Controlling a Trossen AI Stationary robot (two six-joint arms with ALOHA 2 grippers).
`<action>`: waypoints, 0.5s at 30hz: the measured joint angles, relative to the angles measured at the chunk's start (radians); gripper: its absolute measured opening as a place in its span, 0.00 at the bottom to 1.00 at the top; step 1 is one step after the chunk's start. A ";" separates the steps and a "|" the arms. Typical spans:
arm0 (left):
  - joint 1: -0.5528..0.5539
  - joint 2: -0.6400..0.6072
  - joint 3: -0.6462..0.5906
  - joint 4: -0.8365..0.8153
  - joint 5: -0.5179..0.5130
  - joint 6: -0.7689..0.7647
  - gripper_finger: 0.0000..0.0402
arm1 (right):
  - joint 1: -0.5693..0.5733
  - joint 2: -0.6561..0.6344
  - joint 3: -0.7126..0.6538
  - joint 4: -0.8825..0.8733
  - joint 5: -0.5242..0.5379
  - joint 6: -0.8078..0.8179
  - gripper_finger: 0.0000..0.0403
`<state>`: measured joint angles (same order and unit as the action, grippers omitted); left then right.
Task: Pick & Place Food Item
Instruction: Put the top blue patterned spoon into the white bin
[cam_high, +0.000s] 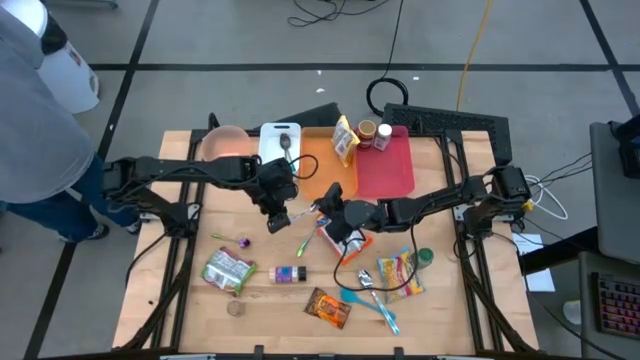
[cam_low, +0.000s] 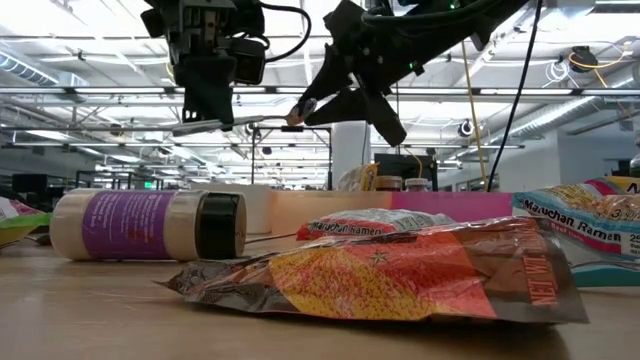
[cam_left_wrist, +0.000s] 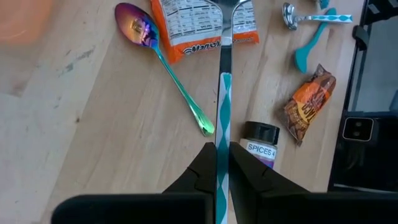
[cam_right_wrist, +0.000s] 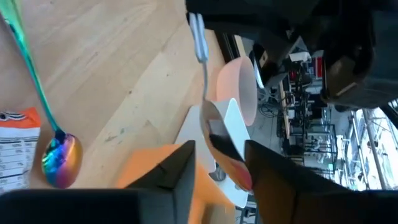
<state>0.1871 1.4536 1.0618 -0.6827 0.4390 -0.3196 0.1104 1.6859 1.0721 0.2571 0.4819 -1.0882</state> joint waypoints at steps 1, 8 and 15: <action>0.000 0.000 0.000 0.001 0.001 0.003 0.04 | 0.000 0.000 0.000 0.000 0.013 0.001 0.27; 0.000 -0.001 0.000 0.000 0.007 0.006 0.04 | 0.001 0.004 -0.004 -0.039 0.036 -0.013 0.04; 0.000 -0.002 0.000 0.019 0.010 -0.002 0.14 | 0.002 0.005 -0.005 -0.059 0.037 0.005 0.01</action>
<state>0.1875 1.4513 1.0622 -0.6638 0.4492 -0.3214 0.1120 1.6905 1.0672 0.1977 0.5185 -1.0837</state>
